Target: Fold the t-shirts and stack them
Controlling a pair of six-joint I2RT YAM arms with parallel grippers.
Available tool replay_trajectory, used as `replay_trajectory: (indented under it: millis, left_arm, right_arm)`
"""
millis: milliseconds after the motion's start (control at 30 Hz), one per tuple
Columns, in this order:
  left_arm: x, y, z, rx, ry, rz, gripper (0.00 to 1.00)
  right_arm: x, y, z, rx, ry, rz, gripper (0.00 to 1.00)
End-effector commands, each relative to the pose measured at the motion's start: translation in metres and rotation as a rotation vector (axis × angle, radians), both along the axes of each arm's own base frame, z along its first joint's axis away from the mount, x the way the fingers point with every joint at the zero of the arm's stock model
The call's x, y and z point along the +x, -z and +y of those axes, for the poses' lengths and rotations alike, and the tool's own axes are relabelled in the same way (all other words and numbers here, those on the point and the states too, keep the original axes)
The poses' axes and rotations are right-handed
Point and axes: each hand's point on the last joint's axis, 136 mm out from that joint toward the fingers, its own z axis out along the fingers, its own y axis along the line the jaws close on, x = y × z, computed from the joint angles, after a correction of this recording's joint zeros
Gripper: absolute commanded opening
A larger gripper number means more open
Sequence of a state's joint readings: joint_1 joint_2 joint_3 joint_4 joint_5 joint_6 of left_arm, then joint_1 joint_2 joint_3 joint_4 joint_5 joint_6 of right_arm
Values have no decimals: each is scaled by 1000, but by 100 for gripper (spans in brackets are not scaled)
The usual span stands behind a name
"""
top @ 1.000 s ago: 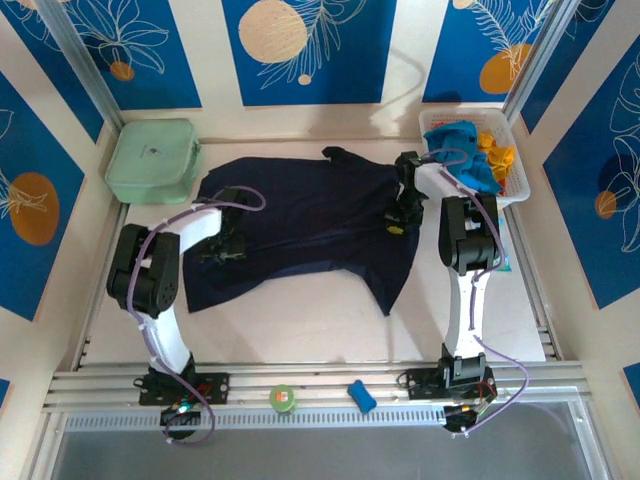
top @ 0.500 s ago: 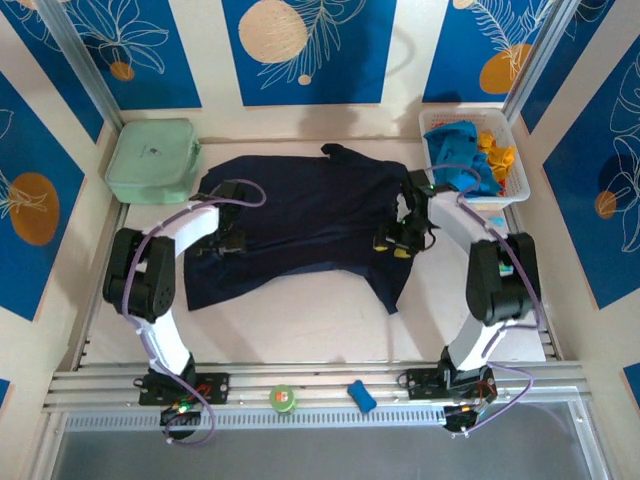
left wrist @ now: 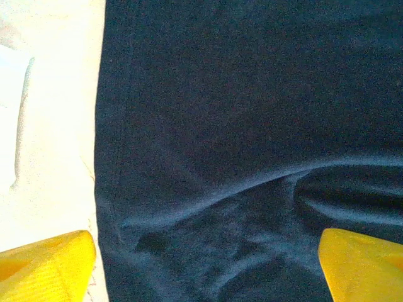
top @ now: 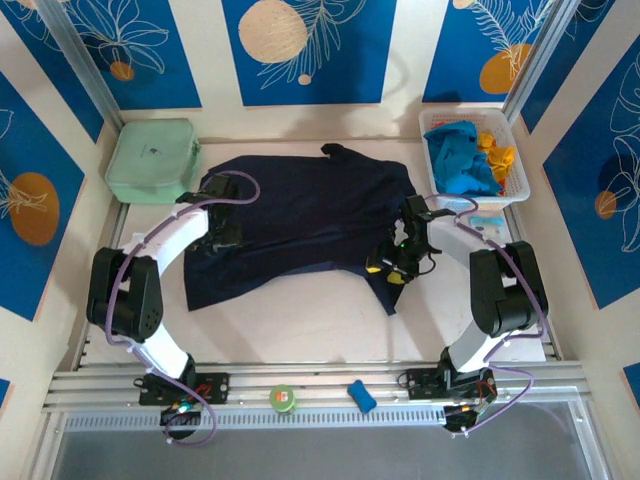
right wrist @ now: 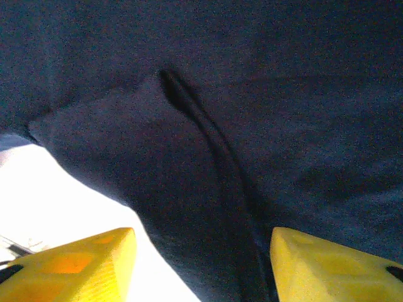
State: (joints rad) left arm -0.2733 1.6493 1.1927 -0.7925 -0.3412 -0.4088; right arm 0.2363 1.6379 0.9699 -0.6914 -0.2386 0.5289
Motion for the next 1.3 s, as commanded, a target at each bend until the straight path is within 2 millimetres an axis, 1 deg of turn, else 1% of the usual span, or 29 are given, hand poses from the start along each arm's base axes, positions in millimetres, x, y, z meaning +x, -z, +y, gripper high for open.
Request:
replay_trajectory:
  millis: [0, 200, 300, 400, 633, 700, 733, 800, 900, 1000, 1133, 1267]
  left_arm:
    - [-12, -4, 2, 16, 15, 15, 92]
    - [-16, -5, 4, 20, 11, 15, 91]
    - [-17, -5, 3, 15, 12, 14, 91]
    - [-17, -3, 2, 7, 12, 16, 91]
    - [-21, 0, 0, -4, 13, 17, 92]
    - [-23, 1, 0, -5, 13, 19, 91]
    - [-24, 1, 0, -4, 14, 19, 91]
    - [-25, 1, 1, -4, 14, 18, 91]
    - [-26, -1, 1, -4, 14, 13, 92]
    - [-27, 0, 1, -3, 14, 14, 92]
    - [-26, 3, -1, -12, 12, 18, 91]
    - [-28, 4, -1, -12, 14, 23, 92]
  right_arm:
    - [1, -10, 17, 106, 3, -7, 55]
    - [1, -24, 24, 158, 4, -34, 40]
    - [-1, -32, 28, 188, 2, -49, 34]
    - [-6, -35, 32, 211, -4, -47, 28]
    - [-18, -27, 42, 200, -24, -21, 12]
    - [-20, -24, 41, 172, -27, -17, 11]
    - [-21, -23, 38, 146, -23, -18, 13]
    - [-22, -23, 27, 73, -8, -31, 28]
    - [-24, -28, 11, -9, 19, -57, 47]
    - [-28, -31, -1, -53, 38, -66, 59]
    - [-31, -23, -3, -23, 56, -41, 66]
    - [-33, -9, 2, 12, 70, -7, 67]
